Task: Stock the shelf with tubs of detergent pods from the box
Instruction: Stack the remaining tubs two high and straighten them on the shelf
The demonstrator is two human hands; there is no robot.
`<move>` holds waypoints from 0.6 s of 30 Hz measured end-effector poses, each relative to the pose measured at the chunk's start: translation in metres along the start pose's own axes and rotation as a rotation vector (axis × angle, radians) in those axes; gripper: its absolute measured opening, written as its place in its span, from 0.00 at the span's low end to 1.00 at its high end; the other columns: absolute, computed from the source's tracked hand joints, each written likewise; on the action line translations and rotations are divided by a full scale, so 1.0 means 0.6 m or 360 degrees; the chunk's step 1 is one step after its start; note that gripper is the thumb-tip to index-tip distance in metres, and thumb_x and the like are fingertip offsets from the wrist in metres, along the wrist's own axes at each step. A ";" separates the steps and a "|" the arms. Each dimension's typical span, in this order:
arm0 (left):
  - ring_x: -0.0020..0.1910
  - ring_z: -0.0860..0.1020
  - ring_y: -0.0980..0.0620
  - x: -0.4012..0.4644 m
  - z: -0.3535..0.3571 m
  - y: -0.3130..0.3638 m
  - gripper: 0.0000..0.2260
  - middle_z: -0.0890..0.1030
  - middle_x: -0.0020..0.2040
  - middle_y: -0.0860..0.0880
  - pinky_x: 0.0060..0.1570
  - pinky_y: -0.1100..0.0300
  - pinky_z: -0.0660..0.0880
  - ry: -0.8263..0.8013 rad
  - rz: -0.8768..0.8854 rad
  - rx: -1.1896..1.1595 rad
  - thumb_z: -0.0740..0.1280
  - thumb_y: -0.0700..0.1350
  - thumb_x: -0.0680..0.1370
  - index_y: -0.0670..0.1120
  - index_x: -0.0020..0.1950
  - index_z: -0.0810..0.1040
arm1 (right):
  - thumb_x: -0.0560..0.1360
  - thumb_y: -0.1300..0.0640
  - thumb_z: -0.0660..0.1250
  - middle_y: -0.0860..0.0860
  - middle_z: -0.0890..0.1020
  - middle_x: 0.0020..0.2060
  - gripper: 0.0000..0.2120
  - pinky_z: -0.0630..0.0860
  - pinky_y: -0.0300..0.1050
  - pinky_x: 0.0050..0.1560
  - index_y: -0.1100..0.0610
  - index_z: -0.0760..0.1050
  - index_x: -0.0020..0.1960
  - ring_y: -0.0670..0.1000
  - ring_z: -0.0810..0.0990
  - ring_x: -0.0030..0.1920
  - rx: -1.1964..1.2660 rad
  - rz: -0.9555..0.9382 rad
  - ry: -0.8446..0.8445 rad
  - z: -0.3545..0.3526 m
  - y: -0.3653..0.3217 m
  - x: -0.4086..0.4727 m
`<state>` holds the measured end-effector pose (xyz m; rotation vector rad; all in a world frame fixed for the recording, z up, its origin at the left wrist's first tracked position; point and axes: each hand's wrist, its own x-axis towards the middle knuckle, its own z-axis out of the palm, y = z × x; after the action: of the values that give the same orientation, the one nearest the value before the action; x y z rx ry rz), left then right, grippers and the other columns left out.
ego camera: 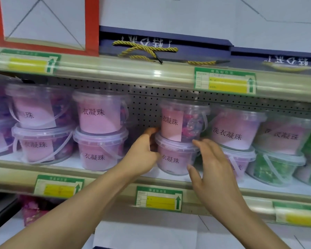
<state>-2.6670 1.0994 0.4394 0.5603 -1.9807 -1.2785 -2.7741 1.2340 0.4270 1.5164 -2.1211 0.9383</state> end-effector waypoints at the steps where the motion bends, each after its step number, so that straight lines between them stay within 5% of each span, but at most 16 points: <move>1: 0.50 0.78 0.61 -0.003 -0.001 -0.001 0.28 0.78 0.51 0.56 0.50 0.70 0.75 0.0023 -0.0001 -0.0039 0.60 0.23 0.71 0.54 0.57 0.67 | 0.74 0.61 0.67 0.51 0.64 0.71 0.28 0.61 0.42 0.68 0.55 0.63 0.72 0.52 0.63 0.71 0.0016 -0.0003 -0.0002 0.000 -0.001 0.000; 6: 0.58 0.76 0.54 -0.030 -0.008 -0.012 0.30 0.78 0.59 0.50 0.60 0.57 0.73 0.0191 -0.0004 -0.0020 0.62 0.25 0.71 0.50 0.67 0.66 | 0.73 0.63 0.67 0.48 0.65 0.69 0.28 0.70 0.47 0.64 0.53 0.63 0.70 0.51 0.72 0.65 0.0214 0.0044 -0.0076 0.002 0.006 0.009; 10: 0.61 0.75 0.52 -0.039 -0.019 -0.015 0.31 0.76 0.60 0.51 0.62 0.48 0.74 0.0251 -0.0029 0.0119 0.69 0.32 0.69 0.55 0.66 0.66 | 0.73 0.62 0.67 0.48 0.68 0.66 0.25 0.71 0.48 0.64 0.52 0.64 0.67 0.50 0.72 0.64 0.0367 0.0073 -0.0094 0.005 0.008 0.016; 13: 0.59 0.76 0.53 -0.034 -0.014 -0.014 0.40 0.75 0.62 0.54 0.61 0.48 0.74 0.0230 -0.0072 0.0207 0.74 0.44 0.63 0.59 0.70 0.60 | 0.74 0.62 0.66 0.49 0.72 0.63 0.24 0.72 0.51 0.63 0.50 0.63 0.67 0.50 0.73 0.62 0.0465 0.0130 -0.0109 0.009 0.010 0.014; 18: 0.58 0.74 0.54 -0.022 0.022 -0.006 0.47 0.73 0.60 0.57 0.56 0.63 0.69 0.0246 -0.0062 0.0385 0.80 0.47 0.62 0.53 0.72 0.53 | 0.75 0.69 0.60 0.47 0.75 0.62 0.27 0.73 0.48 0.64 0.49 0.60 0.69 0.45 0.76 0.59 0.0839 0.0263 -0.0271 0.010 0.009 0.018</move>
<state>-2.6686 1.1147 0.4282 0.7937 -2.0141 -0.9914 -2.7824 1.2235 0.4281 1.7247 -2.2573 1.5760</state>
